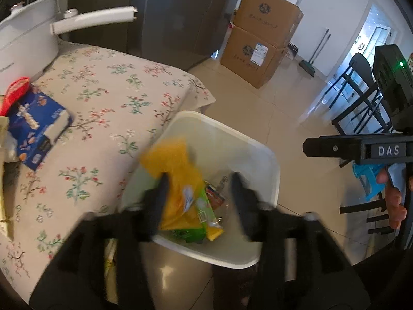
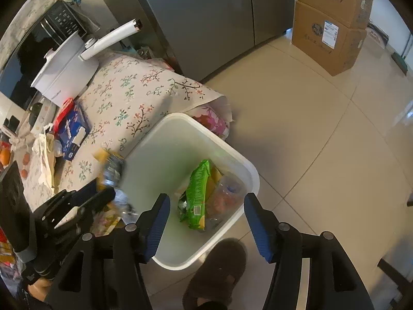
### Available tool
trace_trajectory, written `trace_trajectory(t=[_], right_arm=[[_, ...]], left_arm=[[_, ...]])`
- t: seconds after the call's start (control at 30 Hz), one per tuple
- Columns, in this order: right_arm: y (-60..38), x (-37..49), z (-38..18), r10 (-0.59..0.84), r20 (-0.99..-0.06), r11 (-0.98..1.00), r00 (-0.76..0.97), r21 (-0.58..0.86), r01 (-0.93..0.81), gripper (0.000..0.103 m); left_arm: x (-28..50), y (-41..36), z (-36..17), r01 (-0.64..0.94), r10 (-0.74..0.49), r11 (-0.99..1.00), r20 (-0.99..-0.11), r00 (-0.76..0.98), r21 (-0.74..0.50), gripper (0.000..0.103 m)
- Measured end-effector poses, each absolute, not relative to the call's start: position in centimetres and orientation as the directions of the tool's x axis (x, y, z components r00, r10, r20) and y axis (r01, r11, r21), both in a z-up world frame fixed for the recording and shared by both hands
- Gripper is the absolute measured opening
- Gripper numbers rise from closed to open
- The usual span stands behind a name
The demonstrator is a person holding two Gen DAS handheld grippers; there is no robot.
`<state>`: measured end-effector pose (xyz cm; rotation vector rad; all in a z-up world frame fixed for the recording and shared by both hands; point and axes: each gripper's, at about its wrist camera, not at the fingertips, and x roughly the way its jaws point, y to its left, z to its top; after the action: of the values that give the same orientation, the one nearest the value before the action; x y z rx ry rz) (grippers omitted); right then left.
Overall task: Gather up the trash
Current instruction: 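Carry both bags over the white bin and open both tools, then return to the table and grasp the cream bread bag with the right tool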
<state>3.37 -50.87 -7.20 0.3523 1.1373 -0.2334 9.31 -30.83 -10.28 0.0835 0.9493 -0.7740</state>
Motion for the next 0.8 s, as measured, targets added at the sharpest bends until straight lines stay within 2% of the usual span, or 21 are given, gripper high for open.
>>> trace_trajectory(t=[0.07,0.17,0.3,0.53,0.67,0.8], right_arm=[[-50.5,3.6,-6.9,-0.009,-0.911,0.922,0.413,0.152,0.355,0.063],[-49.7,3.9,-6.5,-0.02,-0.908,0.93,0.418,0.136,0.341,0.065],[-47.7,4.7,-6.1,-0.022,-0.906,0.943,0.423,0.122,0.309,0.067],[-42.8,7.0,-5.5,-0.022,-0.902,0.966,0.432,0.093,0.243,0.07],[-38.8,8.9,-5.8,-0.017,-0.902,0.98,0.431,0.071,0.188,0.077],[-33.8,11.3,-6.7,-0.015,-0.906,0.992,0.423,0.039,0.12,0.079]], left_arm=[[9.3,-30.1,-9.9,0.625,-0.548,0.741,-0.758,0.354,-0.244,0.068],[9.4,-28.2,-9.1,0.616,-0.528,0.756,-0.765,0.369,-0.224,0.07],[9.6,-23.9,-7.6,0.589,-0.47,0.794,-0.769,0.433,-0.153,0.082],[11.6,-14.2,-6.1,0.452,-0.297,0.891,-0.795,0.529,-0.032,0.084],[12.3,-8.4,-6.5,0.349,-0.262,0.935,-0.792,0.551,-0.066,0.097],[13.3,-3.7,-7.2,0.247,-0.214,0.965,-0.82,0.531,-0.092,0.098]])
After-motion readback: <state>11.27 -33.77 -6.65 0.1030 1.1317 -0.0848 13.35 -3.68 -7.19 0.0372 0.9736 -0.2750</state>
